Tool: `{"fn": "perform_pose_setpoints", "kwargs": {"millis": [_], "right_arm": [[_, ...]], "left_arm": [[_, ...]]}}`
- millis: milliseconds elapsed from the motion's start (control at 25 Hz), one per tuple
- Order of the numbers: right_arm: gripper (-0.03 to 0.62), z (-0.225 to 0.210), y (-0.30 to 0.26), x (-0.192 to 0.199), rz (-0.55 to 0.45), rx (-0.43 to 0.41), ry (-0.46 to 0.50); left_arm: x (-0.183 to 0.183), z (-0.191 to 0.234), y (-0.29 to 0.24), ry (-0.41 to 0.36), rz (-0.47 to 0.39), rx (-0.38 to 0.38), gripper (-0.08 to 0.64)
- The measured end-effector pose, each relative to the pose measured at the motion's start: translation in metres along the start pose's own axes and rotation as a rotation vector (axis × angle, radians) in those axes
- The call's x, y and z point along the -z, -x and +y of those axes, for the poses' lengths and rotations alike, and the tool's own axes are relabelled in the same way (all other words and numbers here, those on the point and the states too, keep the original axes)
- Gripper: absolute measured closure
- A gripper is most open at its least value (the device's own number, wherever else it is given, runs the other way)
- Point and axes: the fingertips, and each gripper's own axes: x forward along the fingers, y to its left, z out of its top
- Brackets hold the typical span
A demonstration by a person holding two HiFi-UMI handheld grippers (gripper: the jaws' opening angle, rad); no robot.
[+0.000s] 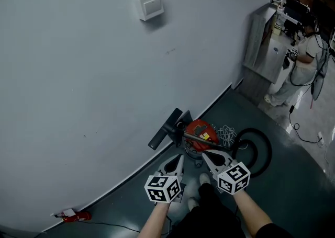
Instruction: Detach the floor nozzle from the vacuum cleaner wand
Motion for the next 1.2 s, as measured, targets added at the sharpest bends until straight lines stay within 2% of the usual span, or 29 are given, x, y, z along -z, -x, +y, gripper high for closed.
{"fn": "perform_pose_setpoints", "kwargs": {"millis": [280,880,1200], "right_arm": [[0.574,-0.023,-0.029,-0.001,0.016,-0.028,-0.007],[0.574,-0.094,-0.1,0.01,0.103,-0.116,-0.071],[0.574,-0.114,-0.121,0.013,0.131,-0.178,-0.099]], "left_arm": [[-0.004,0.022,-0.023,0.024,0.01,-0.033,0.557],[-0.009,0.072,-0.106,0.139,0.045,-0.131,0.557],[-0.015,0.082,-0.13,0.165,0.05,-0.18,0.555]]}}
